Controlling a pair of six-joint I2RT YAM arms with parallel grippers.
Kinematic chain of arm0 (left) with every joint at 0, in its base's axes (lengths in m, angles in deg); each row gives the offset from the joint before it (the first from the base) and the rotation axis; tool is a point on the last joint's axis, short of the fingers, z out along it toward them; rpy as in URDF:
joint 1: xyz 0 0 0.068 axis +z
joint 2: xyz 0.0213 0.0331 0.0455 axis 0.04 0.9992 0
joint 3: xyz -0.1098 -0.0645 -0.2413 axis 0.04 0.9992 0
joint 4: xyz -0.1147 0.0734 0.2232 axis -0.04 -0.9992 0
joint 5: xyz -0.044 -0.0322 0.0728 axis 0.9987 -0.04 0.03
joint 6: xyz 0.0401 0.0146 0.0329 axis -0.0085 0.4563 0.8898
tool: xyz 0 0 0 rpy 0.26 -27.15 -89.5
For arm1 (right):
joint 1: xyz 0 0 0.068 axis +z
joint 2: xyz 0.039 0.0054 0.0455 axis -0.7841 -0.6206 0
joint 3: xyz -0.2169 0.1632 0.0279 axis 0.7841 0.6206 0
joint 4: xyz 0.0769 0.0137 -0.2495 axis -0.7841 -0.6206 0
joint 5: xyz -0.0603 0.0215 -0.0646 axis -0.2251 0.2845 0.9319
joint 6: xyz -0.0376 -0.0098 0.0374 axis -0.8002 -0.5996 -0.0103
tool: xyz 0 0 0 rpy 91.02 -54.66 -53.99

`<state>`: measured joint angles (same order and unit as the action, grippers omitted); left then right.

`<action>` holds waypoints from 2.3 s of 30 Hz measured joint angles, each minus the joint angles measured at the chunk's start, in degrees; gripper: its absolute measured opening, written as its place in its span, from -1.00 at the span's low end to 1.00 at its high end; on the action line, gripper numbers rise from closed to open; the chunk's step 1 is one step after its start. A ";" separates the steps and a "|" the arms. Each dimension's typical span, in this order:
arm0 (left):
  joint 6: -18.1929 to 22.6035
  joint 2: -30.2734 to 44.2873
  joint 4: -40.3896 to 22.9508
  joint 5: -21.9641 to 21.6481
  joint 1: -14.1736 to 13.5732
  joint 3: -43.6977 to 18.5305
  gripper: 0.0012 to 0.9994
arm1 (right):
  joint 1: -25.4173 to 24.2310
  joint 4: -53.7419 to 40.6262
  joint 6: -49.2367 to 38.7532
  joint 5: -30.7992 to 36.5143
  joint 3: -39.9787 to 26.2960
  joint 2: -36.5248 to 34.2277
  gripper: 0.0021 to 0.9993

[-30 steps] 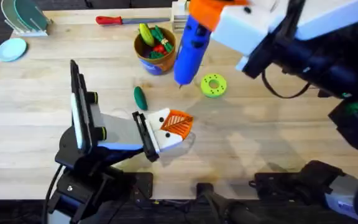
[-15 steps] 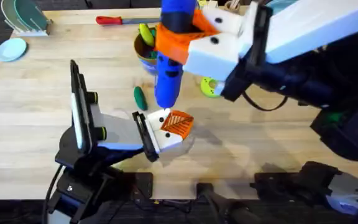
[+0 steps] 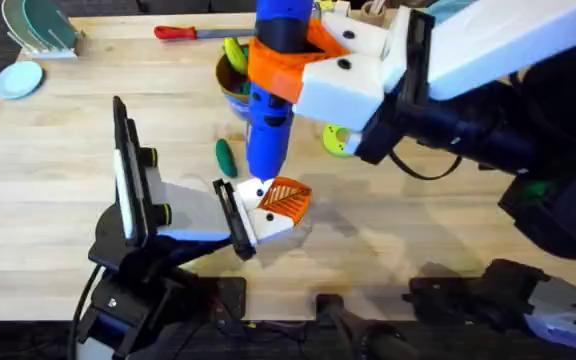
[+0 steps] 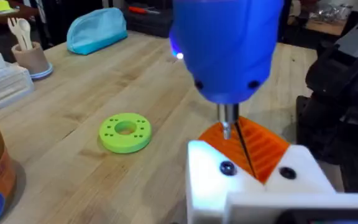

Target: Pick up the gripper from the table and insert it into the empty holder that is missing its gripper. Then pick up a screw, insert it into the mounting hole, and use the screwdriver to tighten it. Finally, clean up the table by picking up the vegetable and placing it into the bucket.

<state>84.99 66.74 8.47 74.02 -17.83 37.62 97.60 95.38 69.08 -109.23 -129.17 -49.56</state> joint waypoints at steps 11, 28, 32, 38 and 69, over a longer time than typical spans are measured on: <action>0.00 0.00 0.00 0.00 0.00 0.00 -0.99 | 0.44 0.60 1.30 0.00 0.00 -1.54 -0.97; 0.00 0.00 0.00 0.00 0.00 0.00 -0.99 | 0.55 0.62 2.17 0.00 0.00 -3.19 -0.97; -0.02 0.01 0.00 -0.02 0.00 0.00 -0.99 | 0.55 0.60 2.74 0.00 0.00 -3.81 -0.97; -0.02 0.01 0.00 0.00 0.00 0.00 -0.99 | 0.55 0.62 2.81 0.00 0.00 -3.87 -0.97; 0.00 0.00 0.00 -0.07 0.00 0.00 -0.99 | -19.60 -9.25 -29.92 17.58 0.15 -6.88 -0.97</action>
<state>84.99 66.73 8.47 73.95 -17.83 37.62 77.99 86.13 39.16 -91.66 -129.01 -56.43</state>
